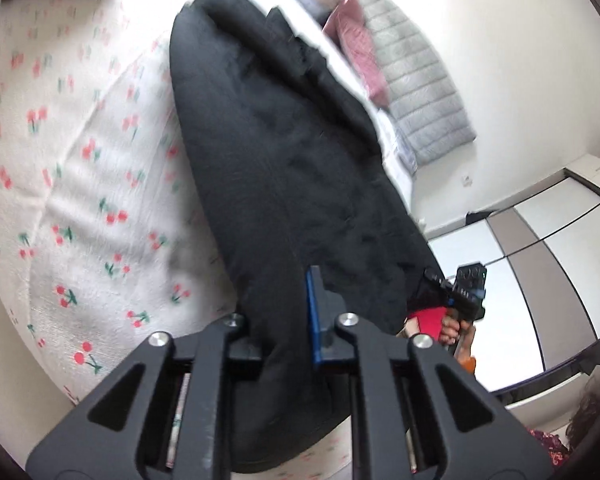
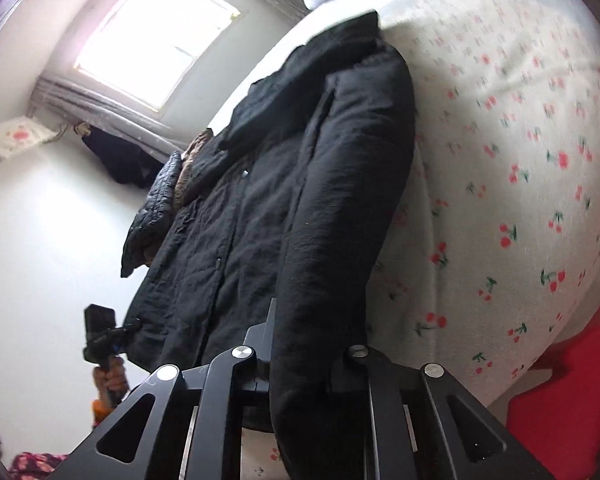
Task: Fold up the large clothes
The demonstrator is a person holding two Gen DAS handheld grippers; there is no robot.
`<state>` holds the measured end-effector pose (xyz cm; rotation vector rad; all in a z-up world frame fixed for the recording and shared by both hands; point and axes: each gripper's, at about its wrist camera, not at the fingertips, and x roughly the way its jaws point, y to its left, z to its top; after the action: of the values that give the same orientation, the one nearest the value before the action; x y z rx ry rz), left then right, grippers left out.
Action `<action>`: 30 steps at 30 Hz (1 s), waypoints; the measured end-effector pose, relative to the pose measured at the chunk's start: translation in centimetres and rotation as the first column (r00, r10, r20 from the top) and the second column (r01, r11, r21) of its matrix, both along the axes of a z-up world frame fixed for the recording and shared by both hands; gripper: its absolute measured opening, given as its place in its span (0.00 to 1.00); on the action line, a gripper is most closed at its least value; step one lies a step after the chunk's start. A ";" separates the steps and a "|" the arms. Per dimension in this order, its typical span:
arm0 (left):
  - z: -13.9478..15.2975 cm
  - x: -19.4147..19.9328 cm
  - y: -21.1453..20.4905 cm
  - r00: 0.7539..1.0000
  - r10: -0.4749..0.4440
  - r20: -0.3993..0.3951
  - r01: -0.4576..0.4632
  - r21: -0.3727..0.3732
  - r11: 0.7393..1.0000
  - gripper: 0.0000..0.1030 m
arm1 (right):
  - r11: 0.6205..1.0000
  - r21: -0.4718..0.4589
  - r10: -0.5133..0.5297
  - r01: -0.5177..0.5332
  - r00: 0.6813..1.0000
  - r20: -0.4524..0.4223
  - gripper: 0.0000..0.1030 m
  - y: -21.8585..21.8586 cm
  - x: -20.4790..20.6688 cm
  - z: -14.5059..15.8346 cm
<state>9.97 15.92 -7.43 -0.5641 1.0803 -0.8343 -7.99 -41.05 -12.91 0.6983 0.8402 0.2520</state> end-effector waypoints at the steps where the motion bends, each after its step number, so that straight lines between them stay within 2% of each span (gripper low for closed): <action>1: 1.0 -0.2 0.2 1.000 0.013 0.026 -0.012 -0.015 1.000 0.11 | 1.000 -0.006 -0.006 0.006 0.999 0.035 0.12 0.3 -0.3 1.2; 8: 8.2 -3.3 0.5 0.978 0.040 0.206 -0.021 -0.096 0.995 0.07 | 1.000 0.019 -0.021 0.017 0.971 0.238 0.10 1.5 -3.2 7.9; 14: 13.7 -6.3 2.4 0.943 0.048 0.330 0.011 -0.175 0.985 0.07 | 1.000 0.002 -0.015 0.015 0.911 0.412 0.10 2.4 -7.8 13.8; 19: 19.0 -10.4 4.3 0.879 0.097 0.467 0.021 -0.239 0.971 0.07 | 0.999 -0.027 -0.023 0.044 0.840 0.542 0.10 3.0 -12.1 19.3; 23: 23.0 -13.6 6.3 0.799 0.140 0.585 0.036 -0.279 0.960 0.07 | 0.995 -0.063 -0.015 0.071 0.770 0.638 0.10 4.2 -15.8 23.8; 25: 24.2 -14.3 6.8 0.771 0.147 0.619 0.040 -0.278 0.960 0.08 | 0.993 -0.078 -0.010 0.083 0.746 0.666 0.10 3.9 -17.1 25.2; 26: 24.3 -14.1 6.8 0.766 0.152 0.625 0.031 -0.272 0.962 0.08 | 0.992 -0.090 -0.008 0.093 0.738 0.674 0.10 4.0 -17.4 25.7; 28: 24.0 -13.4 6.8 0.770 0.160 0.618 0.008 -0.260 0.966 0.08 | 0.990 -0.091 -0.016 0.104 0.745 0.667 0.10 4.1 -16.8 26.0; 30: 22.5 -11.5 6.6 0.801 0.170 0.574 -0.020 -0.258 0.966 0.08 | 0.990 -0.085 -0.035 0.117 0.765 0.643 0.10 3.3 -16.6 25.1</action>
<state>-1.50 22.53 15.09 -0.5027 0.3689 -0.9735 -24.64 -37.74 12.17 0.4771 0.1610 0.3383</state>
